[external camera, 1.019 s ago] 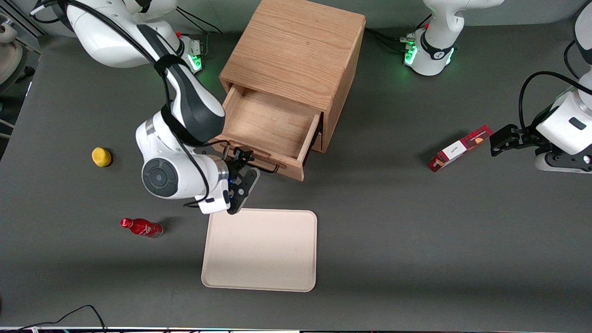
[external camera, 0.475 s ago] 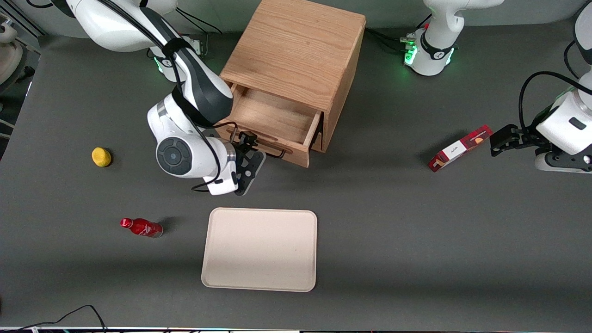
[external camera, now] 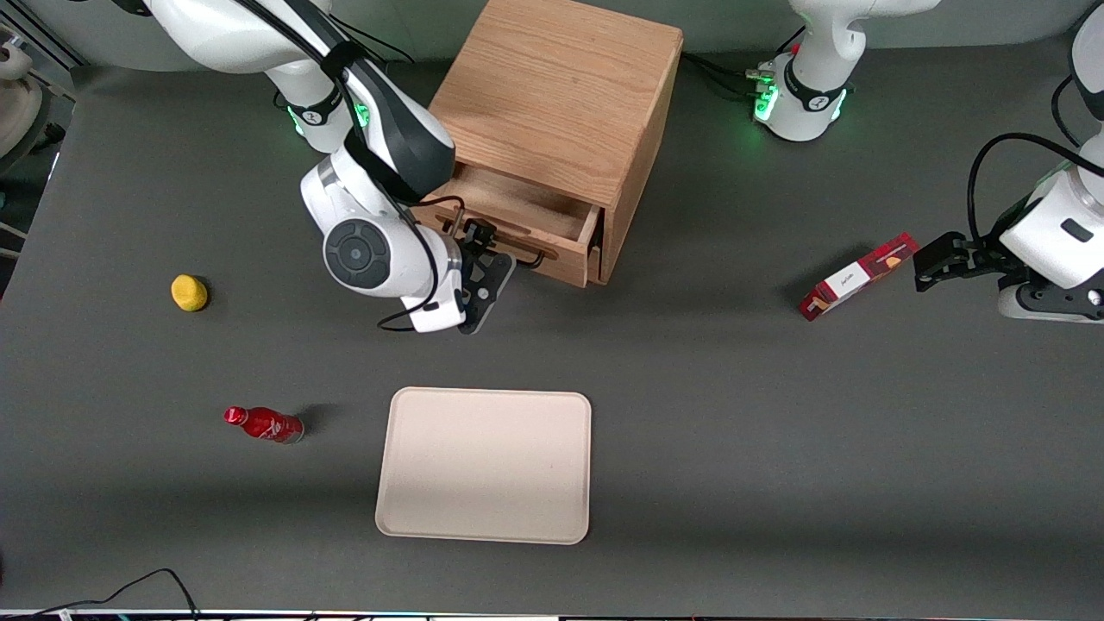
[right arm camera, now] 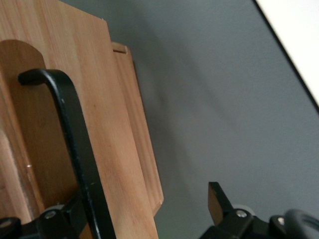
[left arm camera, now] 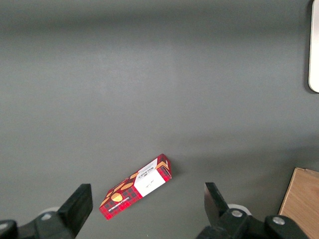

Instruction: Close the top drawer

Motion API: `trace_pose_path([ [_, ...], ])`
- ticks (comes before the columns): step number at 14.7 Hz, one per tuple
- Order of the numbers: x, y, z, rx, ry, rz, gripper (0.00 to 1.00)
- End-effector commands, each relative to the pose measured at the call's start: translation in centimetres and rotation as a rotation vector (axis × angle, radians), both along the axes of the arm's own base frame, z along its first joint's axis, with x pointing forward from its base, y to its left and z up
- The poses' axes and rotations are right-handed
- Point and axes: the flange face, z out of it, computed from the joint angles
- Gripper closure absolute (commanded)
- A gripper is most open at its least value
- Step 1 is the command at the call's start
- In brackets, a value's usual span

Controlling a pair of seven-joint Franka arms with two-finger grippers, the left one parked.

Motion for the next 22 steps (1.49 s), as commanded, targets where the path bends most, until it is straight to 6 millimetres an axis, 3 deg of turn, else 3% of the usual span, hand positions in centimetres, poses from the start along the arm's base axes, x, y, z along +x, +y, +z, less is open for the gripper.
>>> trace_pose_path([
  [1,-2.8,0.5,1.0,0.009,-0.003,-0.028,0.0],
  [5,-5.6,0.9,0.5,0.024,0.001,-0.032,0.0],
  [8,-6.6,1.2,0.7,0.023,-0.002,-0.023,0.0],
  [16,-7.2,2.4,1.2,0.04,0.015,-0.071,0.0],
  [22,-7.5,2.1,6.6,0.041,-0.03,-0.104,0.0],
])
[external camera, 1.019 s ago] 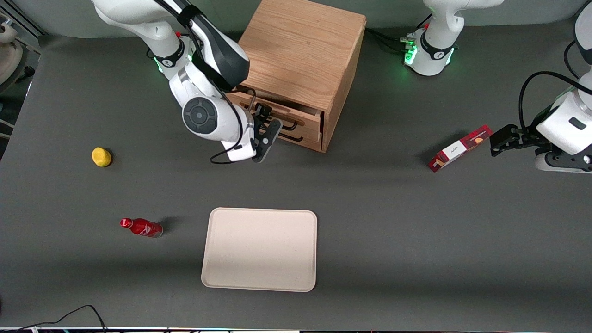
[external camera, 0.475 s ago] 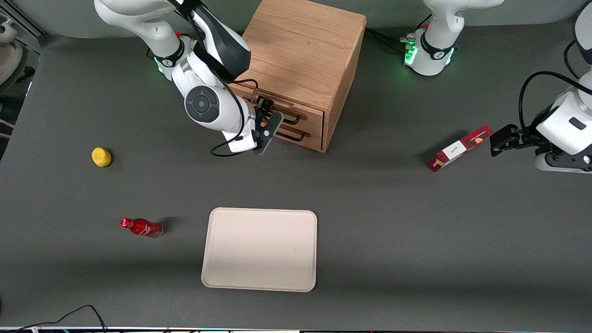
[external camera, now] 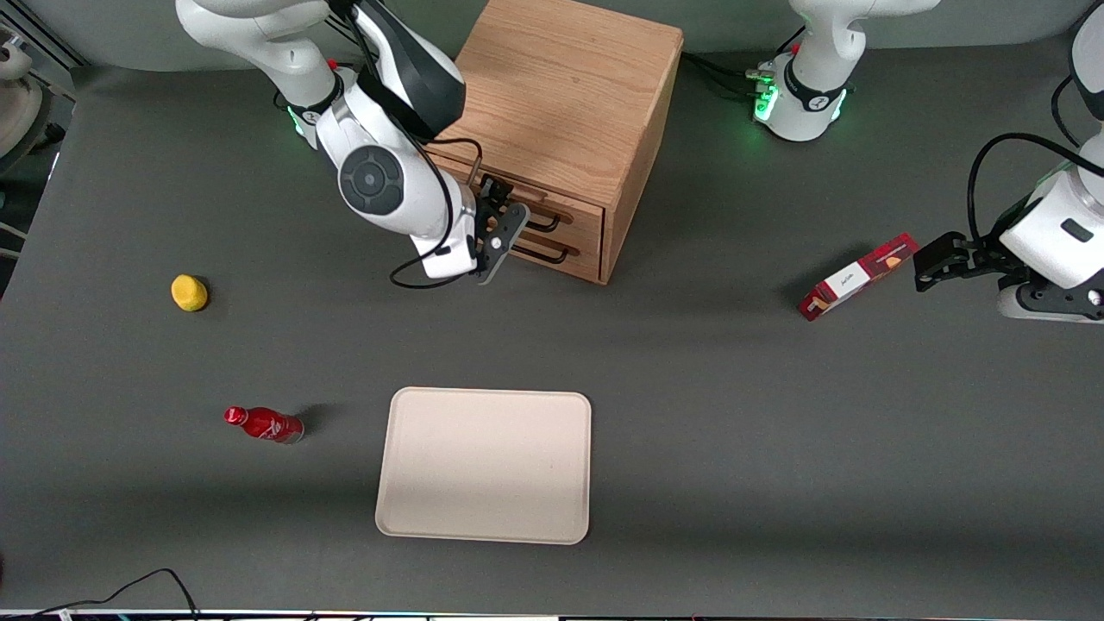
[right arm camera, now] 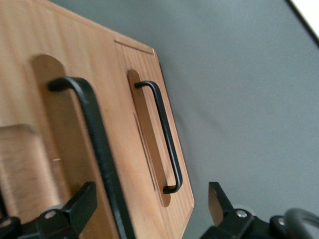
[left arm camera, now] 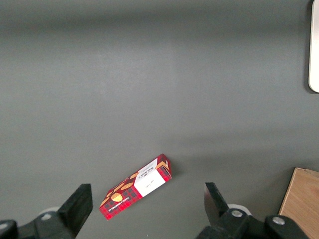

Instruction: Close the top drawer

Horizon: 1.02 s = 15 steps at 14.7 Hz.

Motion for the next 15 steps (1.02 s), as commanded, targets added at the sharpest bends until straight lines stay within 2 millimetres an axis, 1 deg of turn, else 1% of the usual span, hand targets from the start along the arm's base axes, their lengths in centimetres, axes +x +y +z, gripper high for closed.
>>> trace_pose_path([
  [1,-1.4,0.2,4.3,0.017,0.024,-0.03,0.0],
  [2,-1.3,0.0,5.7,0.019,0.017,-0.028,0.0],
  [3,-1.7,-0.5,7.8,0.018,-0.005,-0.04,0.0],
  [4,-1.9,-1.1,9.8,0.015,-0.032,-0.083,0.0],
  [5,-1.5,-2.4,11.8,0.007,-0.056,-0.148,0.0],
  [6,-1.9,-3.1,14.4,0.001,-0.095,-0.187,0.0],
  [7,-2.1,-4.4,16.4,-0.025,-0.138,-0.235,0.0],
  [8,-2.4,-6.2,18.8,-0.072,-0.202,-0.289,0.0],
  [9,-3.1,-7.7,20.2,-0.115,-0.211,-0.344,0.0],
  [11,-3.8,-11.6,22.3,-0.2,-0.174,-0.501,0.0],
  [12,-3.5,-14.3,23.2,-0.237,-0.172,-0.613,0.0],
  [13,-3.1,-17.9,24.3,-0.265,-0.16,-0.723,0.0],
  [15,-1.9,-24.0,25.0,-0.322,-0.177,-0.863,0.0],
])
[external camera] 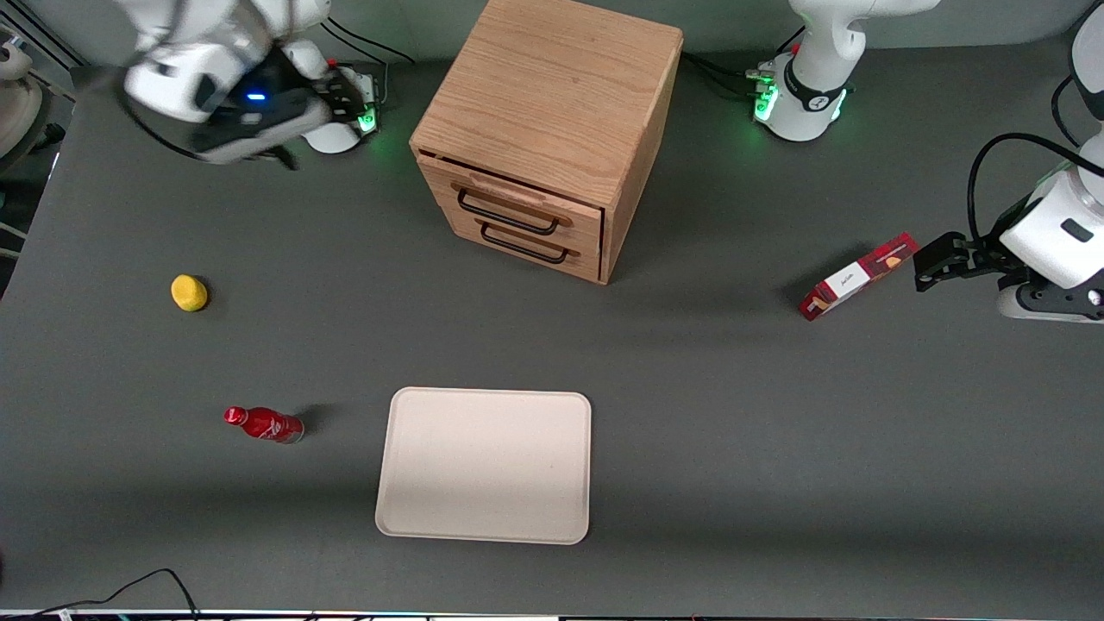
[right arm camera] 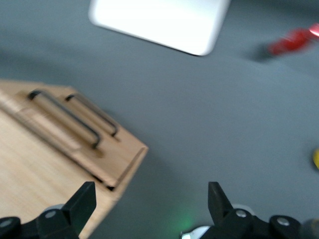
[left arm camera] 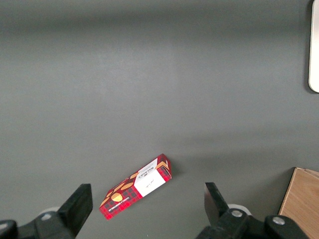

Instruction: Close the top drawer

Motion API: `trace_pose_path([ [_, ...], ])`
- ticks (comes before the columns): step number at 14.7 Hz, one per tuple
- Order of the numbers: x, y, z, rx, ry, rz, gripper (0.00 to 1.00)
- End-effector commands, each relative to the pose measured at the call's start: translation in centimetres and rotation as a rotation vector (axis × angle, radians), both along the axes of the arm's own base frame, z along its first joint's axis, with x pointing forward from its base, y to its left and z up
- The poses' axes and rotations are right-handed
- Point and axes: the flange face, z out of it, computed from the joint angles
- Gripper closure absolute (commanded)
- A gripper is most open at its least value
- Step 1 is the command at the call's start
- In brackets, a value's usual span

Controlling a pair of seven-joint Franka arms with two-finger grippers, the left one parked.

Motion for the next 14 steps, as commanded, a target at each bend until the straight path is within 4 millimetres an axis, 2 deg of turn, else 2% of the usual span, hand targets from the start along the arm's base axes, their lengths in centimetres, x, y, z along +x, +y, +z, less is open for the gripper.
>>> trace_pose_path([
  [1,1.4,-8.0,0.6,-0.074,-0.022,-0.204,0.0],
  [3,2.3,-13.4,0.7,-0.057,-0.015,-0.301,0.0],
  [5,1.6,-16.9,-0.9,-0.05,0.022,-0.353,0.0],
  [7,1.2,-17.8,-2.7,-0.061,0.048,-0.374,0.0],
  [10,3.1,-18.9,-4.8,-0.079,0.043,-0.419,0.0],
  [13,6.4,-19.2,-3.7,-0.121,0.007,-0.425,0.0],
  [14,6.5,-19.3,-3.7,-0.123,0.01,-0.426,0.0],
])
